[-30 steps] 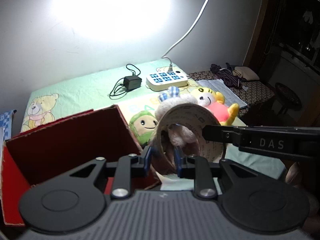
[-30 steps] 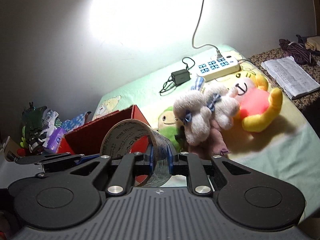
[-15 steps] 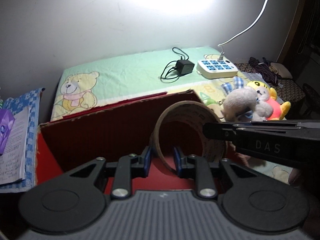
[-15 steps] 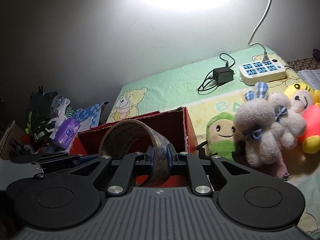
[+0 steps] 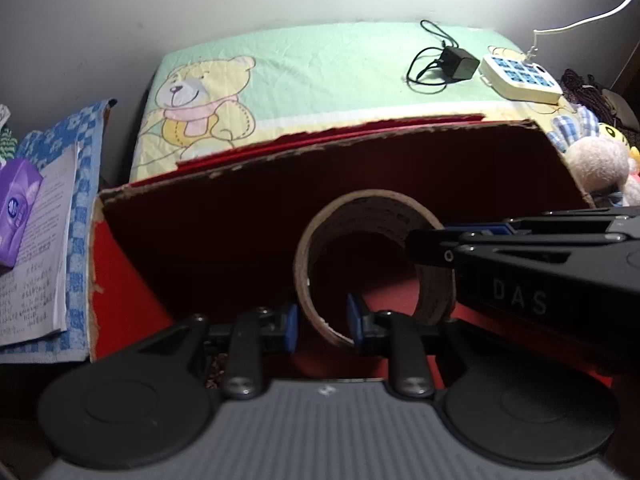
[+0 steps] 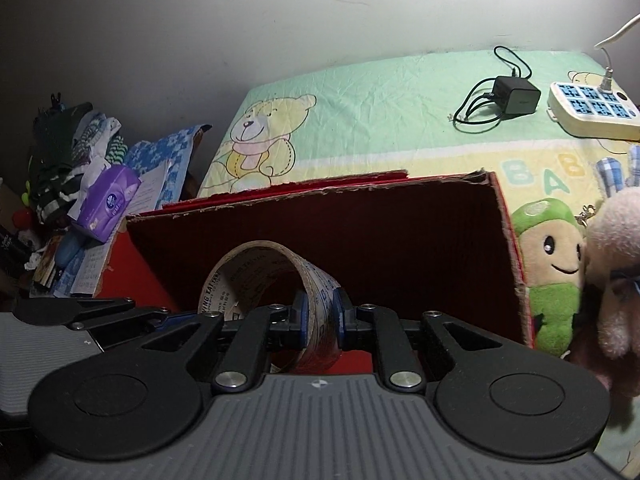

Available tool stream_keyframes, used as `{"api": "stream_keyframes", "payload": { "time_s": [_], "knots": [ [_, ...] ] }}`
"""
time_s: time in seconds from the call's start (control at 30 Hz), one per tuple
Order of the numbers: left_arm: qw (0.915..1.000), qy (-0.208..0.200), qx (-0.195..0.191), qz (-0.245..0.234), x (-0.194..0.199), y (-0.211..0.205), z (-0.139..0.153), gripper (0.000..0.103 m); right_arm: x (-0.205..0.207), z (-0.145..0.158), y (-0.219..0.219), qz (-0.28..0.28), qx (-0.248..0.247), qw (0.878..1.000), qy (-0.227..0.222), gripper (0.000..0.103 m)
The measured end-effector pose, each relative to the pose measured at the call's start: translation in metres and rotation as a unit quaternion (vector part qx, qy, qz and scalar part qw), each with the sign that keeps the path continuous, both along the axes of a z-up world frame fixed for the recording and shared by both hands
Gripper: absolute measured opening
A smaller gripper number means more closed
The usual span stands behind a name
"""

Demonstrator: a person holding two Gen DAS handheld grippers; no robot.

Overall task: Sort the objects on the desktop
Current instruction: 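Lift the tape roll with the right gripper and carry it over the red box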

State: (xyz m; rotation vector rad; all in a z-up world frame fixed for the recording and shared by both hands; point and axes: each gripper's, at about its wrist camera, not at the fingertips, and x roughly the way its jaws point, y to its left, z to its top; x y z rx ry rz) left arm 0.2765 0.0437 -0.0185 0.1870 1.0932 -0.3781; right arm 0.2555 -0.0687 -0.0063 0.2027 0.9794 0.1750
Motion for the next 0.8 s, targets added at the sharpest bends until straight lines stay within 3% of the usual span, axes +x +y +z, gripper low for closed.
{"api": "stream_keyframes", "payload": {
  "time_s": [0.13, 0.4, 0.53, 0.8],
  "knots": [
    [0.9996, 0.018, 0.018, 0.009, 0.011, 0.005, -0.009, 0.025, 0.013, -0.009, 0.013, 0.010, -0.005, 1.000, 0.022, 0.014],
    [0.9989, 0.012, 0.036, 0.026, 0.015, 0.019, -0.009, 0.036, 0.034, -0.023, 0.029, 0.019, -0.027, 0.998, 0.049, 0.014],
    [0.9989, 0.026, 0.021, 0.032, 0.019, 0.027, -0.010, 0.039, 0.042, -0.029, 0.032, 0.019, -0.014, 0.998, 0.062, 0.014],
    [0.9992, -0.006, 0.035, 0.021, 0.012, 0.023, -0.006, 0.042, 0.054, -0.046, 0.042, 0.023, 0.023, 0.997, 0.076, 0.014]
  ]
}}
